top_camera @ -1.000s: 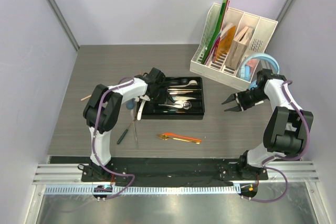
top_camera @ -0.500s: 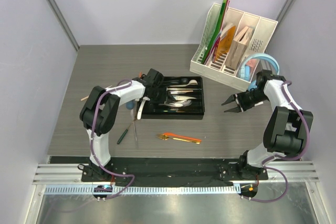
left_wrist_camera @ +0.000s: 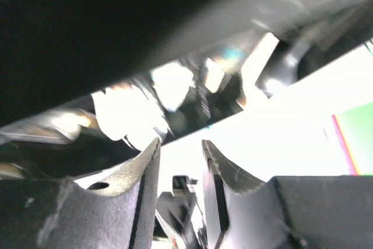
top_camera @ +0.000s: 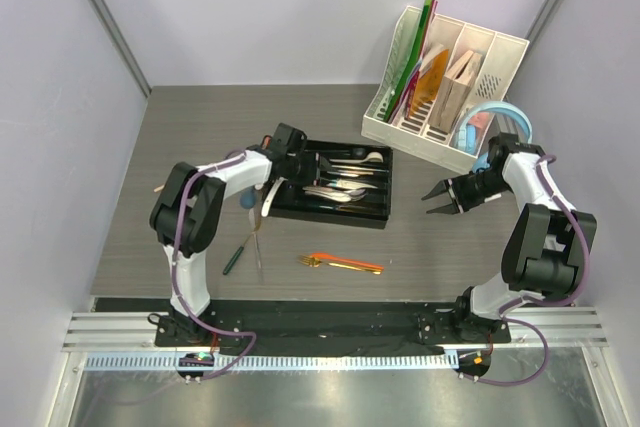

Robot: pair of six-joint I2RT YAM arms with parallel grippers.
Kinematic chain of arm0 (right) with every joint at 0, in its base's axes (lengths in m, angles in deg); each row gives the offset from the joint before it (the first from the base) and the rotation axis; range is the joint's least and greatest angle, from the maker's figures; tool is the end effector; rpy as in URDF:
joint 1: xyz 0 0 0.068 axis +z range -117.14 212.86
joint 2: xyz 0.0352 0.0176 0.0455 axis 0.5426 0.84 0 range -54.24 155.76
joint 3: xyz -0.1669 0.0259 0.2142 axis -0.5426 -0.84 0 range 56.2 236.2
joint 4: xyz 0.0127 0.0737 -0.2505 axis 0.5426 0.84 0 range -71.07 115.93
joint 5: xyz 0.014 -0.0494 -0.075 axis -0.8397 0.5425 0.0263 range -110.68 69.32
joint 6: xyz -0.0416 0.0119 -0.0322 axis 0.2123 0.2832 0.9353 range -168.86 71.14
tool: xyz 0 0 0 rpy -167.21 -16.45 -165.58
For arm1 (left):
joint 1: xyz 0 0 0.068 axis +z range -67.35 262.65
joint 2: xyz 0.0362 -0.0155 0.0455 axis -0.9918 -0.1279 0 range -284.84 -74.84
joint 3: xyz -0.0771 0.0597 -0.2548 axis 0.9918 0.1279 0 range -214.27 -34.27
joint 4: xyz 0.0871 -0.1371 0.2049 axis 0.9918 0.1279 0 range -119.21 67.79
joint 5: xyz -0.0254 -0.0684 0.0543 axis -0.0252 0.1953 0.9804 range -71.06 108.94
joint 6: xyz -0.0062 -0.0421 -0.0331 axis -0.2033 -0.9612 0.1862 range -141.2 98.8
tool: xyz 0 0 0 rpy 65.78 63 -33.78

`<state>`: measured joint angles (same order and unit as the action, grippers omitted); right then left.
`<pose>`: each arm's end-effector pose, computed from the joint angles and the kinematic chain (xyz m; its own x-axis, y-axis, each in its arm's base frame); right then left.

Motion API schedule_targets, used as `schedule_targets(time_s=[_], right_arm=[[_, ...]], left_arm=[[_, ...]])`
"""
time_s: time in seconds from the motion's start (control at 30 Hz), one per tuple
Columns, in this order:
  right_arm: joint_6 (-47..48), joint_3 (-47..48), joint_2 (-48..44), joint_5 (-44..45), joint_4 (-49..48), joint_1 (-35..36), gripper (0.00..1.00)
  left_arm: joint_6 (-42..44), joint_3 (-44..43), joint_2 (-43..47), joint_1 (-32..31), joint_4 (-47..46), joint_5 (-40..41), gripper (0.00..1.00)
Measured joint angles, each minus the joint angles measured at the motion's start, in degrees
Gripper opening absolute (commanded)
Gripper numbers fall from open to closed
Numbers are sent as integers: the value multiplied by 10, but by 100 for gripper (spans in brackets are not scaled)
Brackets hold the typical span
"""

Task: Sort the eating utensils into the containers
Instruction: Place the spoon in the storage box, then pick up the spoon from the center of the board.

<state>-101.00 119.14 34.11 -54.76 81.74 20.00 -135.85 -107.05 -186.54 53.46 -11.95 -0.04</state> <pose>0.2605 -0.0391 0.2231 -0.4660 0.7771 0.4231 0.8720 0.3223 0.3684 0.3487 -0.2080 0.1621 -0.2602 -0.8391 0.4777 -0.9175 0.0608 -0.3930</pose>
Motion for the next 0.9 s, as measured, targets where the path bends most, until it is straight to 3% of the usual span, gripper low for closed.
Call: schedule_targets(time_s=[0.27, 0.47, 0.57, 0.73, 0.9], right_arm=[[-5, -24, -2, -2, -14, 0, 40], [-18, -32, -3, 2, -24, 0, 41], [-26, -32, -3, 8, -35, 0, 41], [-40, -32, -3, 19, -56, 1, 42], [-60, -32, -2, 27, -80, 16, 43]], left_arm=[[44, -81, 19, 52, -2, -67, 36], [118, -119, 115, 144, 49, -92, 36], [227, -190, 120, 198, 143, -81, 38], [468, -351, 45, 253, 319, 6, 40], [601, -339, -3, 250, 424, 101, 42]])
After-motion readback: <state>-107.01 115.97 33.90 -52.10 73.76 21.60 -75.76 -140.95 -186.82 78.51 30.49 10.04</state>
